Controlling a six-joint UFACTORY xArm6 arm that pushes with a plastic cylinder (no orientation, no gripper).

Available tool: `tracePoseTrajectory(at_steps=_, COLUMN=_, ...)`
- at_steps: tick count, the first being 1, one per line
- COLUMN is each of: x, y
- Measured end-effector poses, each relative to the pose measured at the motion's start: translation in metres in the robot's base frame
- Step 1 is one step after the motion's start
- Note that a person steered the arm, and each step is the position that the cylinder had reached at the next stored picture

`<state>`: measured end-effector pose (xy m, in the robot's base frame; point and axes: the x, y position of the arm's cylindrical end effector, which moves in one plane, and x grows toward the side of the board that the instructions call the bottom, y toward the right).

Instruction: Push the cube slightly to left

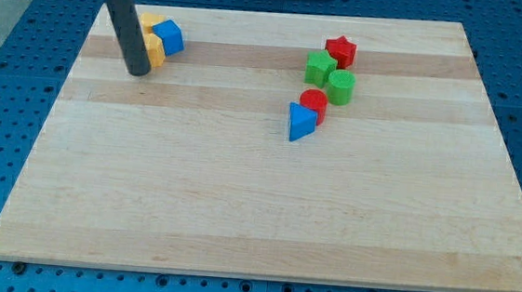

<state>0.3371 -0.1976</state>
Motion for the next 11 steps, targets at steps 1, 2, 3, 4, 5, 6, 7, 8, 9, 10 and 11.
tracePoseTrajectory(at_steps=1, x=0.007, y=0.046)
tracePoseTrajectory(at_steps=2, x=0.004, y=0.064)
tracePoseTrajectory(at_steps=3, x=-0.004, y=0.061)
tracePoseTrajectory(at_steps=4, x=-0.013, y=0.049)
tracePoseTrajectory(at_steps=5, x=-0.019, y=0.035)
tracePoseTrajectory(at_steps=6, x=-0.019, y=0.021)
tracePoseTrajectory(at_steps=7, x=-0.019, y=0.006)
tracePoseTrajectory(at_steps=8, x=-0.022, y=-0.016)
tracePoseTrajectory(at_steps=9, x=-0.024, y=-0.019)
tracePoseTrajectory(at_steps=10, x=-0.018, y=0.024)
tracePoseTrajectory(at_steps=11, x=-0.006, y=0.066)
